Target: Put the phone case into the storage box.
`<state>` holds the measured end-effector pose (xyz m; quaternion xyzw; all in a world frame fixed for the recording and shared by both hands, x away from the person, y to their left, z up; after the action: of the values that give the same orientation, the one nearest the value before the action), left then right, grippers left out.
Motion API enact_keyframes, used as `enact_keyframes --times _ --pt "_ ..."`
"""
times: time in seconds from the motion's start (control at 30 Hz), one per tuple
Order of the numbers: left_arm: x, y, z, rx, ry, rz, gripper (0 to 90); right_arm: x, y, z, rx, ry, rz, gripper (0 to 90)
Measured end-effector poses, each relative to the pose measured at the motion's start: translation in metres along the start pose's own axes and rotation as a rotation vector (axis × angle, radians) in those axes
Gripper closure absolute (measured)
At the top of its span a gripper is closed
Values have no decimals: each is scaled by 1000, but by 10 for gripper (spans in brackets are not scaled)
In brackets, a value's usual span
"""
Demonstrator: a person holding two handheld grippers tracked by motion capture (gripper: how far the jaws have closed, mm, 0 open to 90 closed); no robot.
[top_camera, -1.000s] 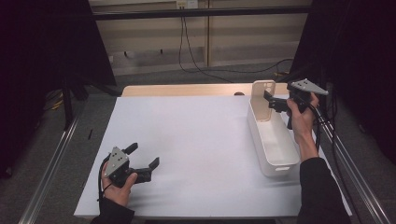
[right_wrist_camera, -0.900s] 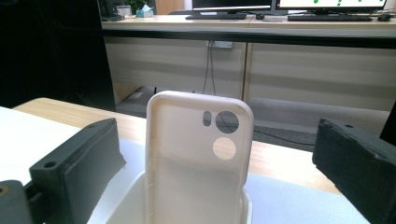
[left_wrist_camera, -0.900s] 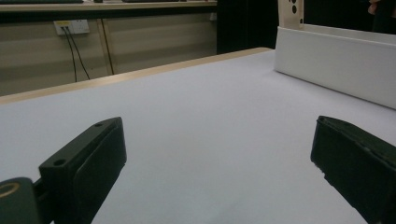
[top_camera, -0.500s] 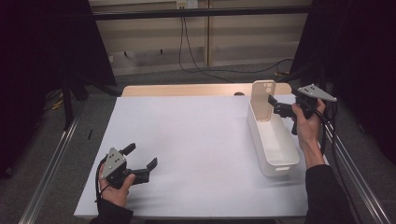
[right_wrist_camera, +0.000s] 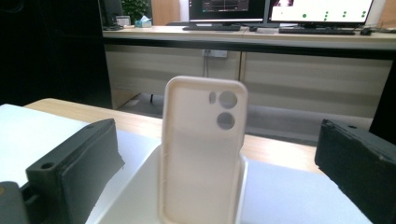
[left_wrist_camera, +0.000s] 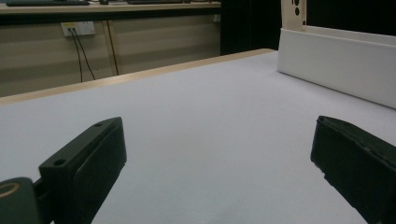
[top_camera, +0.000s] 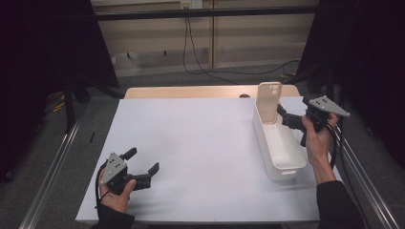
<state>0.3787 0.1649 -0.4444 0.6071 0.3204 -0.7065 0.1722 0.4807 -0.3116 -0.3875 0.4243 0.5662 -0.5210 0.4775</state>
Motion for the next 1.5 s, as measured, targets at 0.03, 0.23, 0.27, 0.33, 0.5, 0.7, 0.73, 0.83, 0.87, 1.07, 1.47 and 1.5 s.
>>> enact_keyframes --times 0.03,0.23,0.27,0.33,0.5,0.7,0.73,0.83,0.87,1.07,1.47,1.5 --pt "0 0 0 -2 1 1 34 1 -2 -2 -9 1 1 0" --pt "0 -1 -1 -10 4 1 34 6 -16 -6 -28 -2 10 0" --pt "-1 -1 0 -12 0 7 33 6 -18 -5 -26 -2 10 0" --pt "-1 -1 -1 -13 -1 9 33 8 -23 -4 -25 -4 8 0" --pt "-1 -1 -1 -18 0 10 33 5 -33 -1 -20 11 15 0" --pt "-1 -1 0 -13 -2 7 33 8 -46 -4 -21 11 43 0" --pt "-1 -1 0 -11 -2 9 33 8 -48 -5 -25 15 45 0" --pt "-1 -1 0 -13 -3 8 33 7 -55 -7 -28 14 56 0" --pt "-1 -2 0 -14 -3 8 33 7 -57 -9 -31 14 55 0" --pt "-1 -2 1 -16 -5 8 33 14 -66 -14 -33 13 39 0" --pt "0 -3 -1 -22 -7 6 33 21 -88 -13 -35 7 37 0" --pt "0 -4 -1 -21 -7 7 33 22 -90 -13 -35 5 41 0"
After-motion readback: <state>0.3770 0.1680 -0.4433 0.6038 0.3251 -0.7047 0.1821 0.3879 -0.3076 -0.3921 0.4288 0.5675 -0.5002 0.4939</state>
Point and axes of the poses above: each handheld gripper's, and its own axes: y roughly forward along the jaws, x roughly out of its underside, z roughly to its right, the point moved 9 cm from there along y, roughly forward along the jaws, and after that the axes turned 9 degrees about x, right-handed, at the moved point
